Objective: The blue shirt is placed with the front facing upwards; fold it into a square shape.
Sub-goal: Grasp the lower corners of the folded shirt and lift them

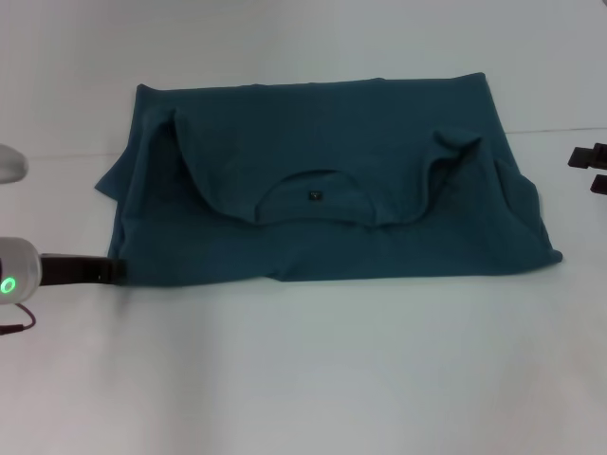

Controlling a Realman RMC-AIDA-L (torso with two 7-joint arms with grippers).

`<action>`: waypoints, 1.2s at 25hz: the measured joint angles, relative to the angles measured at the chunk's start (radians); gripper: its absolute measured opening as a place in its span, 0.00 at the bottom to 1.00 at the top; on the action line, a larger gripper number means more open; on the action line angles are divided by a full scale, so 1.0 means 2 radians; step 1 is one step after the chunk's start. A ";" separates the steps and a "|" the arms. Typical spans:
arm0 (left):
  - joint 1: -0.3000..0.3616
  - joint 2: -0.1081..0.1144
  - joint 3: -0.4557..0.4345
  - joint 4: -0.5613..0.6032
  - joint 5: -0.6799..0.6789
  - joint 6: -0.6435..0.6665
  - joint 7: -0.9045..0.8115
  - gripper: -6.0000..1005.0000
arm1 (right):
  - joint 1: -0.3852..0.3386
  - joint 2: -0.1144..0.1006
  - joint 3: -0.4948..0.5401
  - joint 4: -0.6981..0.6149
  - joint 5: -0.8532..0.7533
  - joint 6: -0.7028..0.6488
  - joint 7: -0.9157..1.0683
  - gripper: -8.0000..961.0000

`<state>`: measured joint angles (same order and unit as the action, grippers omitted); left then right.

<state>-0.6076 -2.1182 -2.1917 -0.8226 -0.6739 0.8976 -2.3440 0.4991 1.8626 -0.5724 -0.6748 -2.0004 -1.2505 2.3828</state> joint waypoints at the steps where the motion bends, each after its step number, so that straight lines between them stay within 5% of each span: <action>1: 0.003 0.000 -0.003 -0.009 -0.001 0.008 -0.001 0.02 | -0.001 -0.002 0.000 -0.001 0.000 -0.004 0.001 0.79; 9: 0.009 -0.003 -0.024 -0.039 -0.002 0.046 0.000 0.02 | -0.002 -0.045 -0.002 -0.014 -0.050 -0.065 0.051 0.79; 15: 0.006 -0.004 -0.025 -0.046 -0.004 0.059 0.001 0.02 | 0.014 -0.055 -0.001 -0.054 -0.128 -0.095 0.086 0.79; 21: 0.003 -0.004 -0.025 -0.046 -0.004 0.059 0.001 0.02 | 0.069 -0.052 -0.003 -0.077 -0.234 -0.139 0.117 0.79; 30: 0.002 -0.001 -0.025 -0.040 -0.004 0.061 0.002 0.02 | 0.119 -0.021 -0.039 -0.070 -0.330 -0.081 0.126 0.79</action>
<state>-0.6030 -2.1208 -2.2426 -0.9018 -0.6811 1.0189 -2.3408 0.7375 1.8208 -0.6503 -0.8144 -2.6597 -1.4129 2.6343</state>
